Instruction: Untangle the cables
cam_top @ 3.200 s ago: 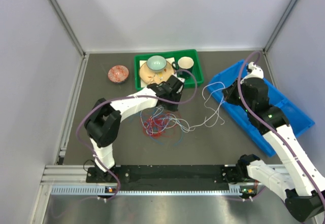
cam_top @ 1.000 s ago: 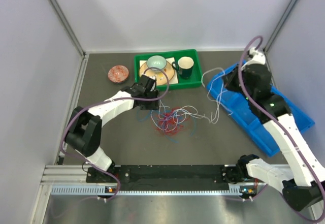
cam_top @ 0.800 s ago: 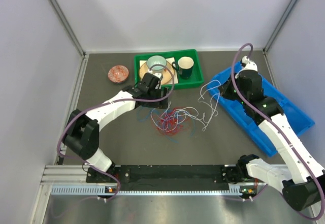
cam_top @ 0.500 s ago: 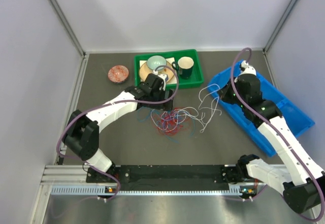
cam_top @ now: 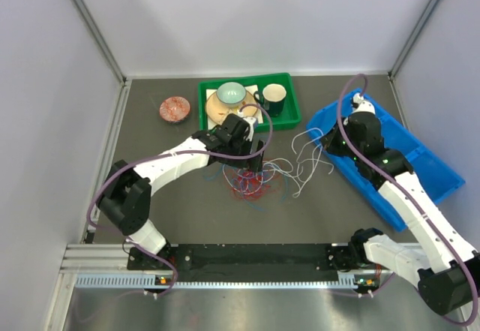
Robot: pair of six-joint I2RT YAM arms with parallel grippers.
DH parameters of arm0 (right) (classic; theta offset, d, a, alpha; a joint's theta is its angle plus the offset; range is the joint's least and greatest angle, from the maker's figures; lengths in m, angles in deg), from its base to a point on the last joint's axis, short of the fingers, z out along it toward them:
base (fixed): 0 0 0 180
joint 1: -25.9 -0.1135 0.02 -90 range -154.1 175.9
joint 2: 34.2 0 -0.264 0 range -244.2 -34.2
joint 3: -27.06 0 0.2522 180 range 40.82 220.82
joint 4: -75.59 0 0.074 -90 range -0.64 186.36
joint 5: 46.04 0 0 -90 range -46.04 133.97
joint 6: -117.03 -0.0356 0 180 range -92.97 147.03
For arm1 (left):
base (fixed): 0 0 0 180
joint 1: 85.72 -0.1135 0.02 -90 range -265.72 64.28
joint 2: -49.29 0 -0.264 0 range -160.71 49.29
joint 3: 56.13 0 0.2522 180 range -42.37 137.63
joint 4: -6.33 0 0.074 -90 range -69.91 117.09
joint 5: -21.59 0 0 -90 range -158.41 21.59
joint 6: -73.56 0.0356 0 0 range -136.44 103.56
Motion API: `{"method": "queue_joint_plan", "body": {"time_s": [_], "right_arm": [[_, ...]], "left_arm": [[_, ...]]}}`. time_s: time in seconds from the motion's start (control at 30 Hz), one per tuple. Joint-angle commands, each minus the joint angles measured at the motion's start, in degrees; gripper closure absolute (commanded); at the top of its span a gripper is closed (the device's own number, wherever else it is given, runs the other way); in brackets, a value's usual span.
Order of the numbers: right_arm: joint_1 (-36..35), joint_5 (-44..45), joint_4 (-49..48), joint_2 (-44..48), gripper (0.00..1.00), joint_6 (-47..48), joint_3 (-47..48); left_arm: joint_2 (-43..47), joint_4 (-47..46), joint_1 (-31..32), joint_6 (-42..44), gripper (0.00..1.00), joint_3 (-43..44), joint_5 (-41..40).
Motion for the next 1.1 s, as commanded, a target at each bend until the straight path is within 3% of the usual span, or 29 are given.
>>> {"method": "queue_joint_plan", "body": {"time_s": [0.0, 0.27, 0.37, 0.4, 0.5, 0.53, 0.6, 1.07], "right_arm": [[-0.3, -0.6, -2.4, -0.2, 1.00, -0.5, -0.5], [-0.5, -1.3, -3.0, -1.2, 1.00, -0.5, -0.9], [-0.8, -1.1, -3.2, -1.7, 1.00, -0.3, -1.0], [-0.8, -1.0, -3.2, -1.9, 1.00, -0.1, -1.0], [-1.4, -1.3, -3.6, -3.1, 1.00, 0.0, -1.2], [-1.6, -1.2, -3.8, -3.4, 1.00, 0.0, -1.3], [-2.2, -1.3, -4.6, -4.7, 1.00, 0.1, -1.7], [-7.0, -0.1, -7.7, -12.5, 1.00, 0.1, -3.3]], "left_arm": [[-0.5, -1.9, 1.2, 0.1, 0.01, 1.9, 1.5], [-3.3, -3.2, 1.8, -0.5, 0.04, 2.4, 1.5], [-4.0, -3.6, 1.8, -0.5, 0.23, 2.4, 0.6], [-4.1, -3.6, 1.8, -0.5, 0.39, 2.2, 0.1], [-3.9, -3.7, 1.8, -0.9, 0.68, 2.0, -0.5], [-3.8, -3.9, 1.9, -1.1, 0.84, 1.9, -0.5], [-3.5, -4.3, 1.8, -1.3, 1.00, 1.5, -0.2], [-0.4, -6.0, -0.4, -2.7, 1.00, -1.4, 0.9]]}}
